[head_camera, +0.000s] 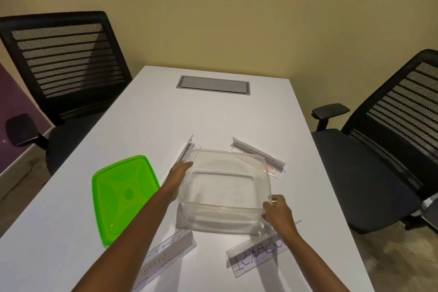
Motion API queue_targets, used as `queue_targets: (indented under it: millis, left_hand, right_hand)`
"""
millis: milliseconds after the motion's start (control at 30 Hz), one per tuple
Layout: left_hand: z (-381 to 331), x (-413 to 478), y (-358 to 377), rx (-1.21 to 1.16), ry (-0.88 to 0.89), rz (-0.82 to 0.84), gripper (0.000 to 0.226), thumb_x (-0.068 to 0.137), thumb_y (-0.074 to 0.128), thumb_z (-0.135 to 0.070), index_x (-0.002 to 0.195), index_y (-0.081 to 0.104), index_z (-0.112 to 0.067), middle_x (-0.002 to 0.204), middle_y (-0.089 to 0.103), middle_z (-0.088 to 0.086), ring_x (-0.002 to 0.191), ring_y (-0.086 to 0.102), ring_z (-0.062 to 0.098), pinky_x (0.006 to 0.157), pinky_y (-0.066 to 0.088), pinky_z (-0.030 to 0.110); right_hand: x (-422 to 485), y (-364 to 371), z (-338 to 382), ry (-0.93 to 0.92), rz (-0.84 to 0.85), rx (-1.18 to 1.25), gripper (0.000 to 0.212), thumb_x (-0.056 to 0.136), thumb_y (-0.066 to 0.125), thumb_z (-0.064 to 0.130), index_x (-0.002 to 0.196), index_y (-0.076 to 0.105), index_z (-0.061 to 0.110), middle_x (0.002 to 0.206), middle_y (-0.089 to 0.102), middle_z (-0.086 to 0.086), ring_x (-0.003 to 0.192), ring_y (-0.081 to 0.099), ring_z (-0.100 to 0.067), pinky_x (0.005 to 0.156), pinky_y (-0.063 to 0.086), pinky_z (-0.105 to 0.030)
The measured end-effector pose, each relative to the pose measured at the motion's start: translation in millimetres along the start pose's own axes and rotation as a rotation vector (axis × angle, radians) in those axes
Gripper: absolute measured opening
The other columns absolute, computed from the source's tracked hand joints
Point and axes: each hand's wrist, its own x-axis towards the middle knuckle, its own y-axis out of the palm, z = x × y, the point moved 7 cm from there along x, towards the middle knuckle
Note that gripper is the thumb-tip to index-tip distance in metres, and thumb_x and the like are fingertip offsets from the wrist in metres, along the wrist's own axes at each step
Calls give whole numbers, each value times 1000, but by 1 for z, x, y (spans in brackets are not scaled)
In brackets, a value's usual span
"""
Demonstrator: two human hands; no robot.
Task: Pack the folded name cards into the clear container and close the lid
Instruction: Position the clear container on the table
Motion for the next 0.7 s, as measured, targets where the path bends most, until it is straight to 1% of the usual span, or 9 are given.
queue_targets:
  millis: [100, 167, 233, 367, 467, 533, 633, 667, 700]
  left_hand:
    - [2, -1, 3, 17, 1, 21, 50, 94, 50, -22, 140, 40, -3, 149, 40, 11, 137, 37, 25, 115, 25, 38]
    - [4, 0, 5, 35, 8, 35, 44, 95, 47, -19, 137, 42, -4, 146, 43, 12, 127, 43, 22, 110, 30, 36]
    - [6, 1, 6, 38, 20, 33, 42, 96, 45, -17, 136, 42, -4, 144, 44, 12, 116, 43, 17, 101, 33, 32]
    - [8, 0, 4, 64, 27, 19, 43, 96, 45, -15, 137, 40, -5, 145, 43, 13, 115, 43, 18, 95, 33, 31]
    - [6, -5, 2, 115, 61, -28, 51, 95, 48, -15, 142, 34, -5, 149, 39, 13, 132, 41, 26, 108, 32, 36]
    - [1, -13, 2, 164, 147, -80, 57, 93, 51, -14, 145, 29, -6, 152, 34, 12, 138, 36, 27, 112, 30, 37]
    - [-6, -38, 4, 265, 333, -164, 58, 91, 54, -8, 144, 32, -6, 152, 35, 12, 139, 35, 26, 113, 28, 34]
    - [-6, -49, 7, 324, 412, -184, 56, 90, 54, -5, 143, 34, -5, 151, 36, 12, 140, 34, 26, 113, 28, 33]
    - [-4, -61, 11, 393, 500, -196, 54, 90, 53, -2, 141, 37, -4, 150, 38, 12, 141, 33, 26, 114, 28, 32]
  right_hand:
    - [2, 3, -3, 19, 2, 1, 36, 90, 43, 7, 125, 41, 0, 82, 53, -4, 81, 59, -29, 89, 51, -44]
    - [3, 4, -6, 28, 7, 2, 37, 90, 44, 7, 126, 41, 0, 86, 54, -6, 86, 60, -31, 93, 51, -46]
    - [4, 5, -7, 28, 7, -7, 38, 90, 44, 8, 127, 40, 0, 99, 54, -12, 96, 61, -35, 94, 51, -46]
    - [4, 5, -7, 20, 15, -25, 40, 91, 44, 11, 129, 39, 2, 111, 56, -18, 105, 60, -37, 93, 50, -42]
    - [1, 1, -4, -7, 14, -51, 44, 93, 45, 19, 134, 37, 4, 124, 57, -23, 109, 60, -36, 93, 48, -40]
    - [-3, -7, -1, -53, -4, -73, 46, 95, 44, 24, 136, 34, 6, 127, 57, -20, 112, 58, -35, 89, 47, -36]
    - [-12, -26, -3, -109, -47, 36, 42, 96, 45, 20, 135, 37, 7, 120, 57, -18, 104, 61, -34, 63, 50, -21]
    - [-14, -33, -5, -119, -63, 77, 40, 96, 46, 19, 133, 39, 7, 118, 56, -18, 100, 61, -34, 65, 52, -23]
    - [-16, -40, -10, -125, -85, 100, 38, 95, 46, 17, 132, 41, 8, 118, 56, -19, 98, 62, -34, 72, 53, -28]
